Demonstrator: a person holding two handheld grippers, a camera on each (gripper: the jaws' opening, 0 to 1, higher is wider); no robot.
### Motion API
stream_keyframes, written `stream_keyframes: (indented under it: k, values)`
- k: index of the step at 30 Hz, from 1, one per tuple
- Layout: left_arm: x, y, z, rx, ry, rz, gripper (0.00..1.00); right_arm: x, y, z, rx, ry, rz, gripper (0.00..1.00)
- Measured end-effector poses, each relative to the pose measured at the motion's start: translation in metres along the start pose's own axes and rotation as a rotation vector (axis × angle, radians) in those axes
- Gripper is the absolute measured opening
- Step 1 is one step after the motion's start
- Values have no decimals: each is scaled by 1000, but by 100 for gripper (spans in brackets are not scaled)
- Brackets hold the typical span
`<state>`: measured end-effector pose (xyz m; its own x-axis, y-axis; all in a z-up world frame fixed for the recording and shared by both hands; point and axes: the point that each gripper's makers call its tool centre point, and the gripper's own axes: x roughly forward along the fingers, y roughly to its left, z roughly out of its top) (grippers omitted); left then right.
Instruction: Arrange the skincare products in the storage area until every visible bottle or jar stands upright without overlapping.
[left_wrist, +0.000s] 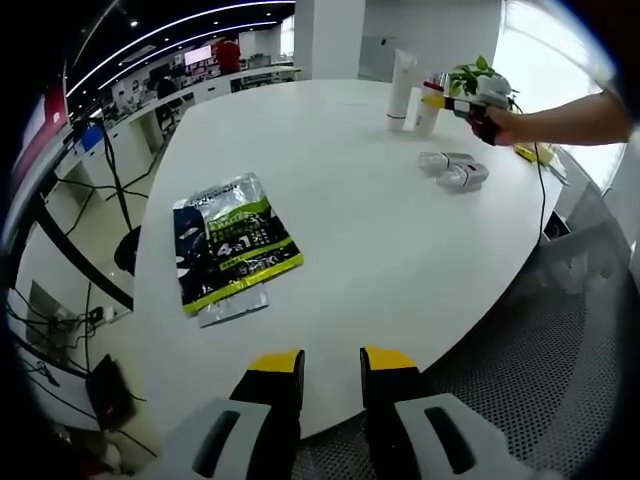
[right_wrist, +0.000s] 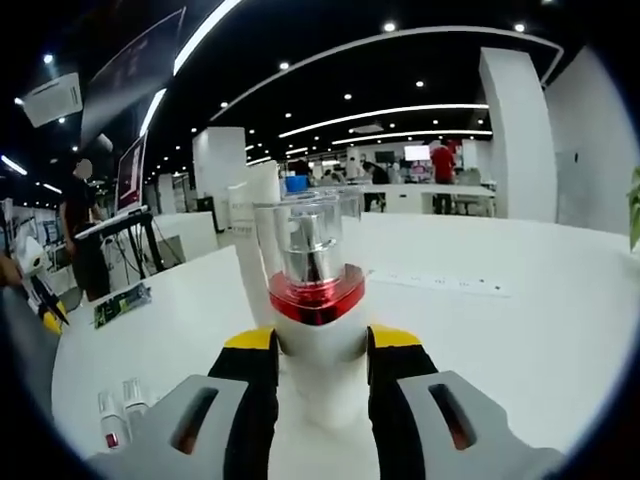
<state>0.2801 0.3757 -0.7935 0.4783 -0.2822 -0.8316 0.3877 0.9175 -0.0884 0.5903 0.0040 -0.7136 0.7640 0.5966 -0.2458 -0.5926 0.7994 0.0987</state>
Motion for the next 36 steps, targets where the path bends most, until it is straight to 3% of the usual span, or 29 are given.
stream_keyframes:
  k: [11,14,16,21,27,36]
  values:
    - [0,-2,-1,5,6,-6,23,-11,2,1,30,43,21,36]
    - [1,-2,-1,11,10,-7,23,-11,6,-2,36,79,50,37]
    - [1,-2,-1,10,9,-6,23,-12,8,-11,17,143,82,37]
    - [1,-2,-2,11,15,-7,23,-10,7,-18,-46,221,125,35]
    - [2,-1,-4,13,23,-3,23,-2,9,-12,-69,234,164,28]
    - [2,-1,-3,12,22,0,23,3,8,-12,-109,261,246,28]
